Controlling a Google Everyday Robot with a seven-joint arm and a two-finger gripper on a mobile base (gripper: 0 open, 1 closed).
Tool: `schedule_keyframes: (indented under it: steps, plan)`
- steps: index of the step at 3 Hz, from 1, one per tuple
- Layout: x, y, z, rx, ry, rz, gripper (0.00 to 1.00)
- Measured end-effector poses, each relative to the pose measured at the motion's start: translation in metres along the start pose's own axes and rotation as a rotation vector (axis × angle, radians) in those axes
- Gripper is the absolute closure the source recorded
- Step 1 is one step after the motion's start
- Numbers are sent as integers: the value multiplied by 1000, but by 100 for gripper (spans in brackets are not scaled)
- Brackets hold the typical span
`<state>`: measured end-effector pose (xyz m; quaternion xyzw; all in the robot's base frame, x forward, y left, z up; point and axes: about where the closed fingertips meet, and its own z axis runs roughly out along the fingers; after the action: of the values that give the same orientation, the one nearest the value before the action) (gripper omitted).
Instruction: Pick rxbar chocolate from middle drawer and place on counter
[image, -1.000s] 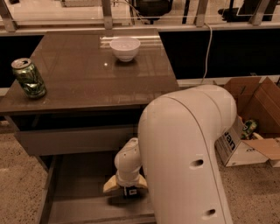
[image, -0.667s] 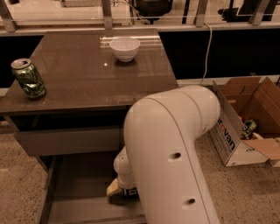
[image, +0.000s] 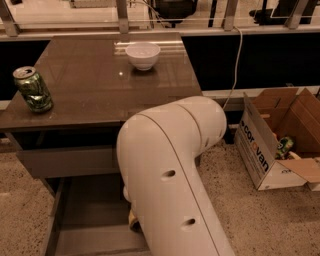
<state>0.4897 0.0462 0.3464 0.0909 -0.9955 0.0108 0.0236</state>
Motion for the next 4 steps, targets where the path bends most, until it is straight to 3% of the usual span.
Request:
schedule_keyframes:
  steps: [2,3,4]
  plan:
    - [0,0,-8,0,0,0,100]
    - [2,2,-8,-42,-17,-36,100]
    - [12,11,-38,-163,-70,-91,100]
